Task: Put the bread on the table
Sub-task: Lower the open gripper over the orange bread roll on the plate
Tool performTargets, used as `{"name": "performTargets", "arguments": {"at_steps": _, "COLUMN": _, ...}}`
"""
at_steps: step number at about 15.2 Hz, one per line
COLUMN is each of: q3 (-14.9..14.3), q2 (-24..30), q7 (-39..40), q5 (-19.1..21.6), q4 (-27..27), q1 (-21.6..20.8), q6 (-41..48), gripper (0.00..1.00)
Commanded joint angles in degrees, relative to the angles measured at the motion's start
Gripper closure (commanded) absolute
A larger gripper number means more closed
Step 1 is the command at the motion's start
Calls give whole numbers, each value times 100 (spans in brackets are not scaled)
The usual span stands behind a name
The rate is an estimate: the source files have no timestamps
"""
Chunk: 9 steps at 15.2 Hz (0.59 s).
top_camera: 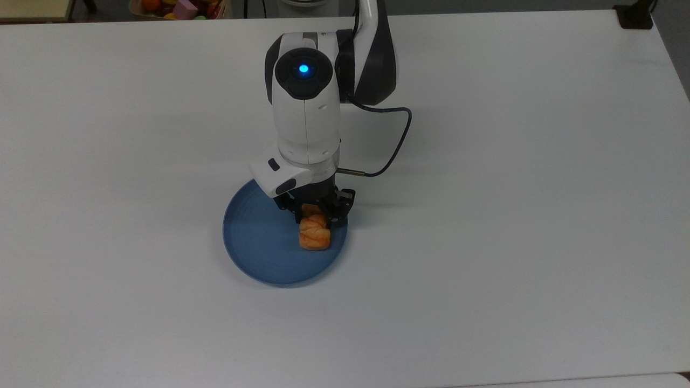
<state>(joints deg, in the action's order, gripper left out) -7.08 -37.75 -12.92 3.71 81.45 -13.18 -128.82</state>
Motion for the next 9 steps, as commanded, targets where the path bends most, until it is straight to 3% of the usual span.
{"name": "performTargets", "arguments": {"at_steps": 1, "q3": 5, "q2": -48, "q7": -97, "q5": -168, "q4": -85, "q1": -27, "q6": -20, "gripper": 100}}
{"name": "performTargets", "arguments": {"at_steps": 5, "q3": -4, "q2": 153, "q7": -97, "q5": -282, "q4": -85, "q1": -18, "q6": -3, "gripper": 100}}
{"name": "performTargets", "arguments": {"at_steps": 9, "q3": 5, "q2": 793, "q7": -71, "q5": -344, "q4": 116, "q1": 148, "q6": 59, "gripper": 100}}
